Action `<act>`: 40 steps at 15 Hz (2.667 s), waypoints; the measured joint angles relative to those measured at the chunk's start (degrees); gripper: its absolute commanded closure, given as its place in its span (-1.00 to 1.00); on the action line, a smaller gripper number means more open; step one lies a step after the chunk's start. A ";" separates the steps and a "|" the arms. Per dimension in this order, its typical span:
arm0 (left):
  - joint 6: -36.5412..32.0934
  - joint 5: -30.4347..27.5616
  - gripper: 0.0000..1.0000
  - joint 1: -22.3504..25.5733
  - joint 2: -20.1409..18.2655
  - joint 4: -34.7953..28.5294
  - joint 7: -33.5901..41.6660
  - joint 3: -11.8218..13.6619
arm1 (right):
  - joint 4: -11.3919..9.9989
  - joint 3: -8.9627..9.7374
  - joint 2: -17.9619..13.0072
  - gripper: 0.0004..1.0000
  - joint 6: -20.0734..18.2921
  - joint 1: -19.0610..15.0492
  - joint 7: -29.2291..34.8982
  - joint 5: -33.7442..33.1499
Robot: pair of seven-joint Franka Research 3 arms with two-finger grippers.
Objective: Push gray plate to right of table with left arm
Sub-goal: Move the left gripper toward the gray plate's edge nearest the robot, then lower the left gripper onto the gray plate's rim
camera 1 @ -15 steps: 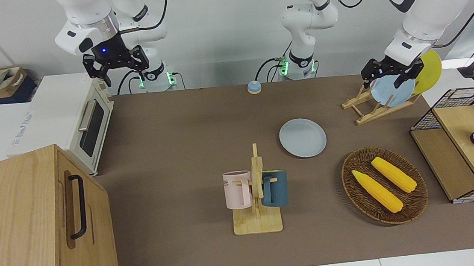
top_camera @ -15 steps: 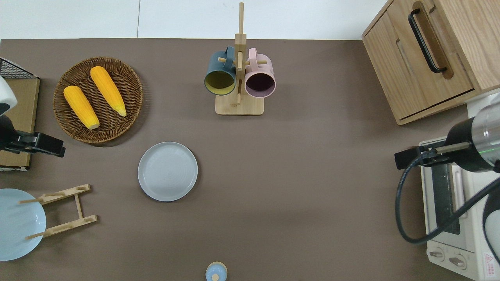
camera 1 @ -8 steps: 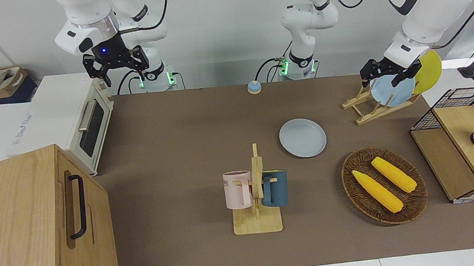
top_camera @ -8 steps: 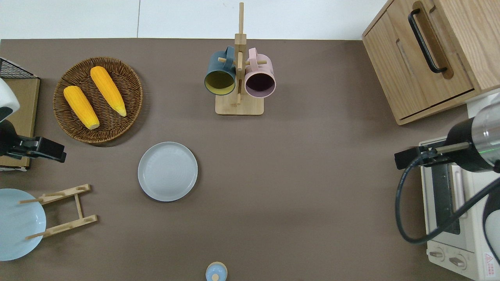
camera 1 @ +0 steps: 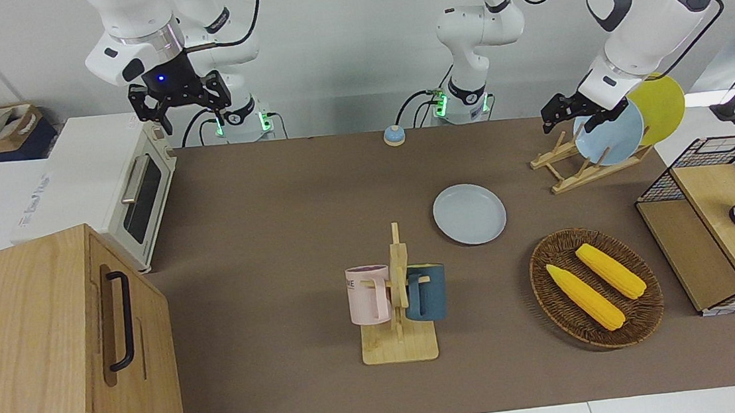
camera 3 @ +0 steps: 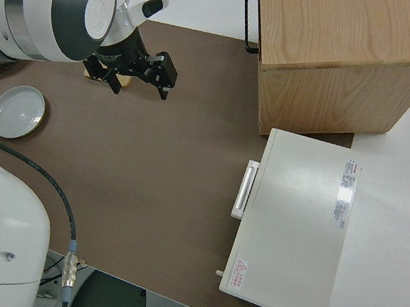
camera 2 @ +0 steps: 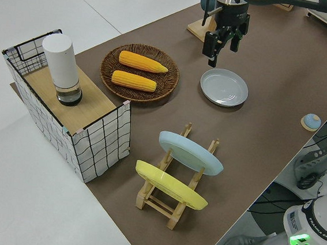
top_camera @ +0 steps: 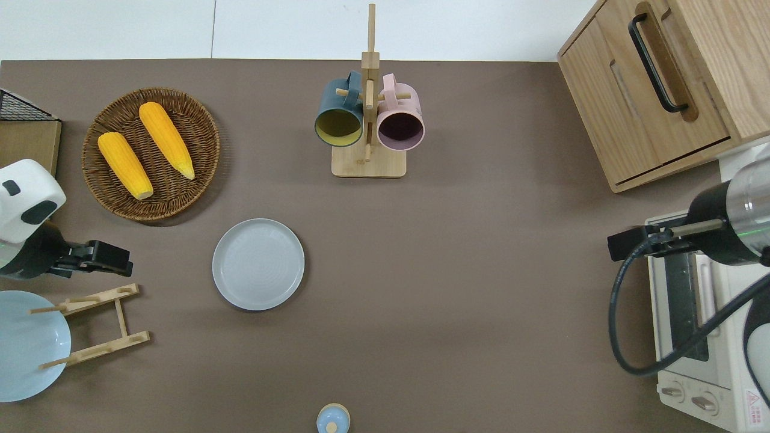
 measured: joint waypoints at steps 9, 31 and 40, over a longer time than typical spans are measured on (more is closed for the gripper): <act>22.50 -0.82 -0.98 -0.04 -6.42 -22.48 -13.86 -3.32 | 0.00 0.00 0.00 -0.97 0.00 0.00 0.00 0.00; 55.34 -0.81 -0.62 -0.10 -0.60 -40.23 -30.54 -12.92 | 0.00 0.00 0.00 -0.97 0.00 0.00 0.00 0.00; 55.45 -0.81 1.00 -0.10 -0.42 -40.24 -30.65 -12.92 | 0.00 0.00 0.00 -0.97 0.00 0.00 0.00 0.00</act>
